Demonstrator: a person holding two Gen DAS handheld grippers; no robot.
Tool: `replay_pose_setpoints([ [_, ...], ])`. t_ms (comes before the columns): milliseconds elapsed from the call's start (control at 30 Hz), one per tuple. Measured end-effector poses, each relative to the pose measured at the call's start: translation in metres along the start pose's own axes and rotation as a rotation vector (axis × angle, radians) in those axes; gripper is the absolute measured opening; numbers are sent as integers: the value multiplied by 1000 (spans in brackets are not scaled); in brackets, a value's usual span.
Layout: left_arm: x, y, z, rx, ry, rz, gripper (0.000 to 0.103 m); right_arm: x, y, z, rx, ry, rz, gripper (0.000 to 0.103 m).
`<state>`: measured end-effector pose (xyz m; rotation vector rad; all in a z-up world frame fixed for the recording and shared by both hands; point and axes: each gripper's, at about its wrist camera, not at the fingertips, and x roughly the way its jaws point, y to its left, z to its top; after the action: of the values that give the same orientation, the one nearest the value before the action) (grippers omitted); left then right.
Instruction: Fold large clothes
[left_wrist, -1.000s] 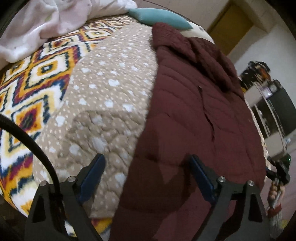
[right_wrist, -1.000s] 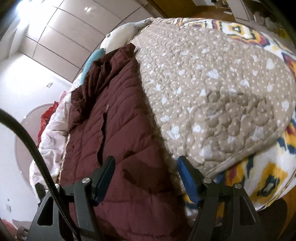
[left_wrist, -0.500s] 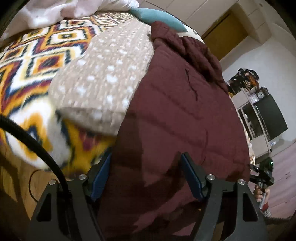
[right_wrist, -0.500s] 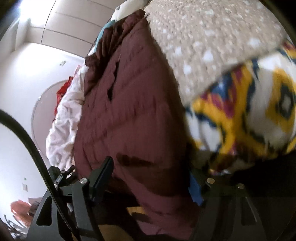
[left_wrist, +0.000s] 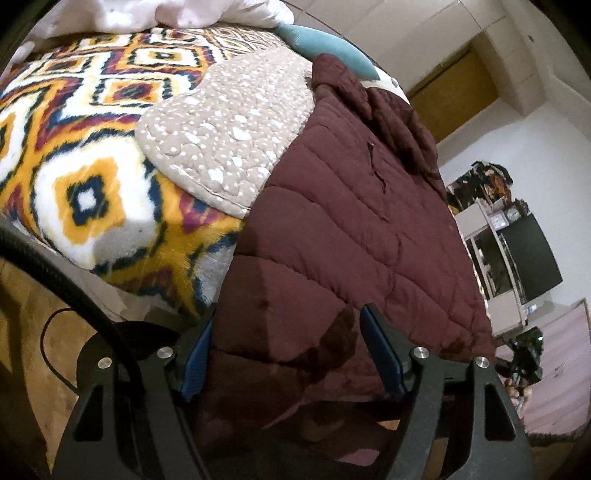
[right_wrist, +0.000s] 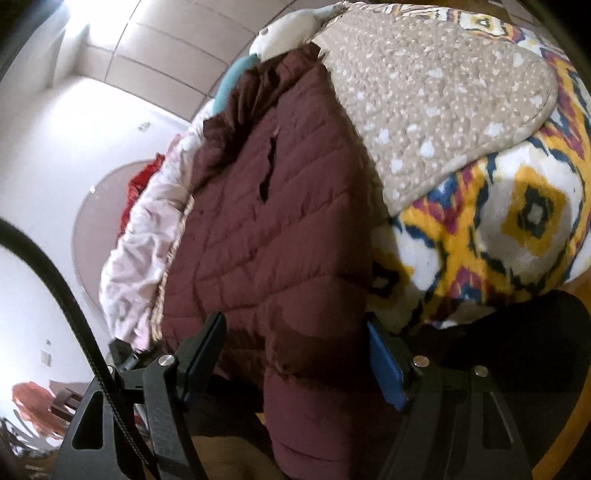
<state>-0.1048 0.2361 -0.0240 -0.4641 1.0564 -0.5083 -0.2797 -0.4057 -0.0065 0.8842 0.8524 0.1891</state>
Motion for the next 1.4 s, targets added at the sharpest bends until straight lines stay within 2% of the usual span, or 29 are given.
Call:
replay_pose_setpoints([
  [100, 3, 2, -3, -8, 7, -4, 74, 12, -11, 0, 45, 30, 5, 79],
  [300, 8, -2, -4, 5, 12, 8, 75, 20, -19, -15, 47, 62, -27, 79],
  [500, 4, -5, -6, 2, 6, -4, 74, 35, -36, -45, 72, 163, -70, 79],
  [533, 2, -8, -7, 13, 9, 8, 72, 37, -35, -48, 66, 167, -78, 78],
  [567, 1, -11, -7, 24, 15, 36, 60, 39, -31, -50, 46, 171, -96, 77],
  [600, -1, -12, -8, 34, 20, 71, 41, 39, -28, -51, 32, 174, -104, 70],
  [633, -5, -12, -9, 35, 26, 99, 33, 40, -21, -51, 14, 185, -106, 64],
  [667, -9, -11, -8, 22, 30, 96, 23, 38, -15, -51, 0, 193, -101, 55],
  [700, -16, -9, -7, -8, 29, 66, 18, 34, -8, -49, -14, 192, -85, 48],
  [767, -32, -12, -3, -38, 4, 20, 14, 28, 8, -46, -46, 185, -55, 40],
  [867, -54, -30, 7, -24, -39, -19, 12, 4, 43, -35, -119, 147, 17, 33],
  [1000, -64, -61, 34, 17, -65, -25, 12, -26, 90, -2, -183, 50, 151, 29],
  [1133, -63, -99, 94, 63, -113, -16, 12, -38, 133, 52, -259, -38, 191, 28],
  [1233, -52, -122, 143, 98, -151, 7, 12, -35, 159, 110, -296, -110, 153, 25],
  [1300, -29, -139, 182, 119, -152, 43, 12, -26, 160, 146, -276, -132, 127, 25],
  [1400, 18, -148, 227, 106, -138, 132, 13, 11, 151, 200, -229, -145, 7, 25],
])
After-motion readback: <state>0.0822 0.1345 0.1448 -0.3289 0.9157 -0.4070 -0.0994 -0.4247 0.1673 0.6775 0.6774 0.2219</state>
